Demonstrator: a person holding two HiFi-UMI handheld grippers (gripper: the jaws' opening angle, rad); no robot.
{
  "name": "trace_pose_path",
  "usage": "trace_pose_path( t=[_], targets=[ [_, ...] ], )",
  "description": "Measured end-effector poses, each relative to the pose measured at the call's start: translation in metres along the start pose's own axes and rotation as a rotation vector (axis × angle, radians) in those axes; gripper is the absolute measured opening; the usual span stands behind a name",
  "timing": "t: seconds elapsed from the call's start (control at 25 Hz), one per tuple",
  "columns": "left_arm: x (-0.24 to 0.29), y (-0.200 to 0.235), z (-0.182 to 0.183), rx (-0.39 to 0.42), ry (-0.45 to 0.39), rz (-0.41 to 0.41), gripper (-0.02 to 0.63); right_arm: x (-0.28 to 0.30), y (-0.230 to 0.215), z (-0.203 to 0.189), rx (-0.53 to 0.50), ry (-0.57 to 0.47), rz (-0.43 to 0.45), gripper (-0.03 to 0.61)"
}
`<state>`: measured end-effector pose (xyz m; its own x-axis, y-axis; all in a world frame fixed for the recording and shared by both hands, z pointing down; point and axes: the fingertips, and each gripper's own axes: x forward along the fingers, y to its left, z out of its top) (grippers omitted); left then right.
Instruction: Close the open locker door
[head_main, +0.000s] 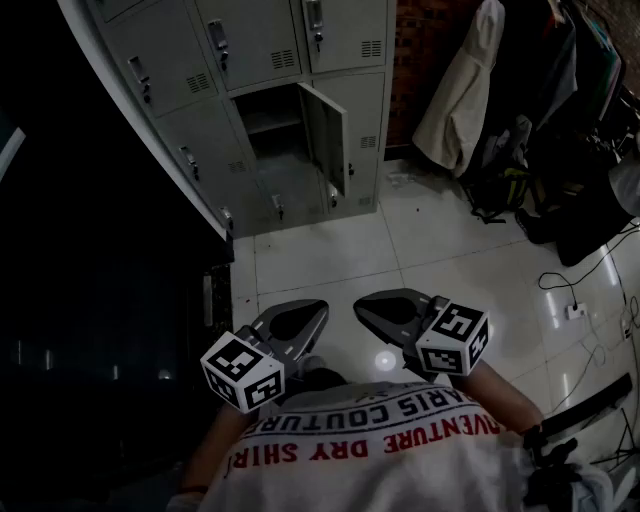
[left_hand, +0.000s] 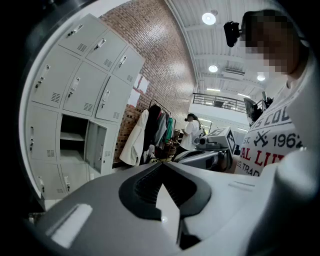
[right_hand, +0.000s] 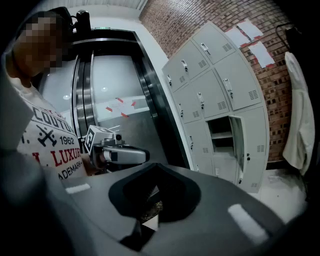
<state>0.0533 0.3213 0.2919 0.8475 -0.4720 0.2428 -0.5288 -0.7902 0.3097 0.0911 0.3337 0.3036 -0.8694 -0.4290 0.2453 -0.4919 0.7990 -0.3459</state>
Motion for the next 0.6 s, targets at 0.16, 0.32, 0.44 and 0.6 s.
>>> trace_pose_path(
  t=[0.16,0.32,0.44,0.6],
  targets=[
    [0.006,0.013,0.003,0.0,-0.01,-0.005,0.005,0.009,-0.014,0.004,-0.014,0.004,-0.002,-0.002],
    [0.01,0.035,0.018,0.016,-0.039,-0.001,0.005,0.02,-0.029,0.019,-0.04,-0.008,-0.013,-0.002],
    [0.019,0.057,0.029,0.027,-0.057,-0.003,0.005,0.031,-0.047,0.031,-0.057,-0.02,-0.026,-0.002],
    [0.034,0.084,0.033,0.029,-0.049,-0.024,0.005,0.052,-0.075,0.039,-0.05,-0.018,-0.034,-0.002]
  ],
)
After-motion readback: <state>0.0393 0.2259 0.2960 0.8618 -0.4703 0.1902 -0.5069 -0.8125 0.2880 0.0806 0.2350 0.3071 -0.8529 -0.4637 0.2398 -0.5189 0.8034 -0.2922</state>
